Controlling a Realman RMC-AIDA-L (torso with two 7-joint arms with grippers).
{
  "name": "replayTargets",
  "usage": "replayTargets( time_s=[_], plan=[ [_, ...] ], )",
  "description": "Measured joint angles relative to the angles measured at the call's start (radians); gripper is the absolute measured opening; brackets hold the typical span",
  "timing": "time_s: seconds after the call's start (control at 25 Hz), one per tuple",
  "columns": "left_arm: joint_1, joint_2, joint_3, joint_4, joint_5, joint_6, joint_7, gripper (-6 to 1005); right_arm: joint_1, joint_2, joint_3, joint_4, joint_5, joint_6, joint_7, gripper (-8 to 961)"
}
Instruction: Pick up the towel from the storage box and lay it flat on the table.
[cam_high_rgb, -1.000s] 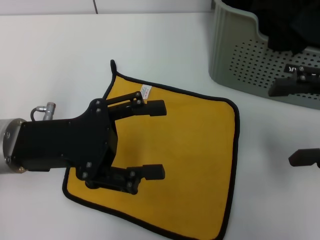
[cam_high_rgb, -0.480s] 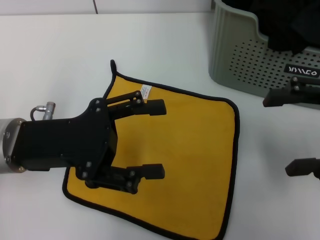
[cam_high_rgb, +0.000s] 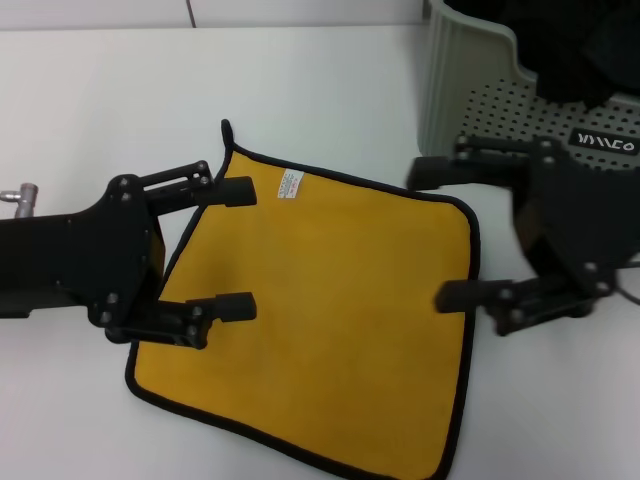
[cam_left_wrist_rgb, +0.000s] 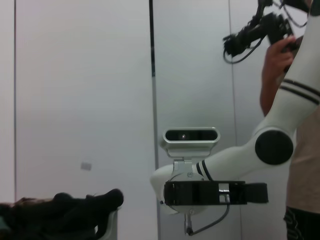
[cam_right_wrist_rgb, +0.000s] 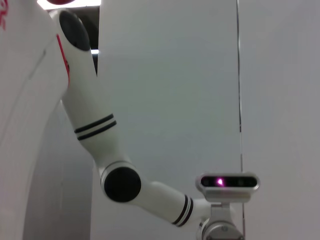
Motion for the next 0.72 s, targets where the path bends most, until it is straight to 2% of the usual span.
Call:
replayTargets(
  time_s=[0.24, 0.72],
  plan=[
    [0.018, -0.001, -0.028, 0.005, 0.007, -0.002, 0.002, 888, 0.02, 0.0, -0.117, 0.003, 0.066, 0.056, -0.026, 854],
    [0.025, -0.009, -0.033, 0.003, 0.011, 0.0, -0.002, 888, 0.009, 0.0, -0.127, 0.003, 0.076, 0.06, -0.045, 854]
  ],
)
